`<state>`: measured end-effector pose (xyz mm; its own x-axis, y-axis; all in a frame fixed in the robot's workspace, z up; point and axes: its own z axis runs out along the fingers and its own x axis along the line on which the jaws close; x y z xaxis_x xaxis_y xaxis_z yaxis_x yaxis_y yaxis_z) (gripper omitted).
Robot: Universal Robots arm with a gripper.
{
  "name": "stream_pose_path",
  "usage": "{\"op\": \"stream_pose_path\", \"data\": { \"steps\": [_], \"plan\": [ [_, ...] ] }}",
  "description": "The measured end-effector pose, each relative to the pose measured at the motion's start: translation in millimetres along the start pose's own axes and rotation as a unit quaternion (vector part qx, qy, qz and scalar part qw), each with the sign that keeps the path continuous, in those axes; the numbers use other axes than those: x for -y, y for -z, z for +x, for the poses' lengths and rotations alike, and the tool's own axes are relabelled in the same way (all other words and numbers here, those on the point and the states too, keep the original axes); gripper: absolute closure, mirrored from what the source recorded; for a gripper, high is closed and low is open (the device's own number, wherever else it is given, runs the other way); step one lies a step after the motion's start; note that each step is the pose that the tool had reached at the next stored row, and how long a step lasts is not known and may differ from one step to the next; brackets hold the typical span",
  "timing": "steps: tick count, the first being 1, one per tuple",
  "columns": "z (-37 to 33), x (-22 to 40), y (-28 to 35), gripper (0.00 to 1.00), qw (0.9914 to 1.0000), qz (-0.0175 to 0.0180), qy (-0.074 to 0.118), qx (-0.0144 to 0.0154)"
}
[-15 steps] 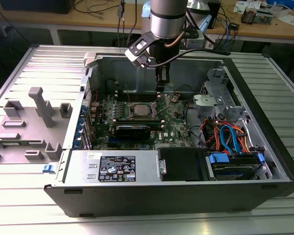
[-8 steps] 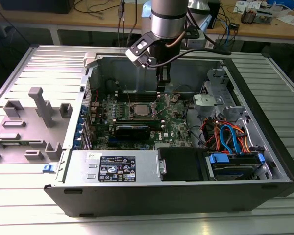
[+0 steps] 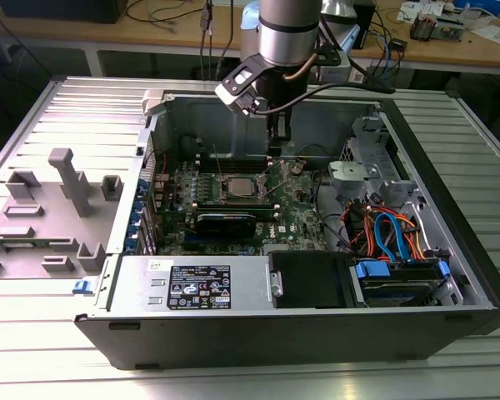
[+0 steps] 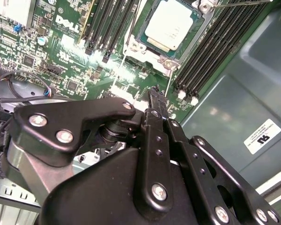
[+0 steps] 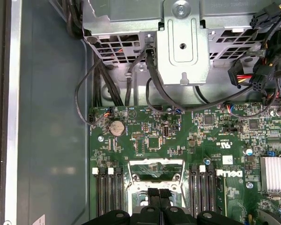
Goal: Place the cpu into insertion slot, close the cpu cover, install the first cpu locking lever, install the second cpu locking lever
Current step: 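Close the cpu cover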
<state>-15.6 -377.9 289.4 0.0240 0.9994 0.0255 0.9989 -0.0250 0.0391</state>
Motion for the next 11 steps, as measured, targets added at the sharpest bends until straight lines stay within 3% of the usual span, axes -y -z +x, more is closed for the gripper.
{"op": "stream_pose_path", "data": {
  "steps": [11],
  "plan": [
    [0.1,-5.5,-0.3,0.89,1.00000,0.0000,0.000,0.0000]
  ]
}}
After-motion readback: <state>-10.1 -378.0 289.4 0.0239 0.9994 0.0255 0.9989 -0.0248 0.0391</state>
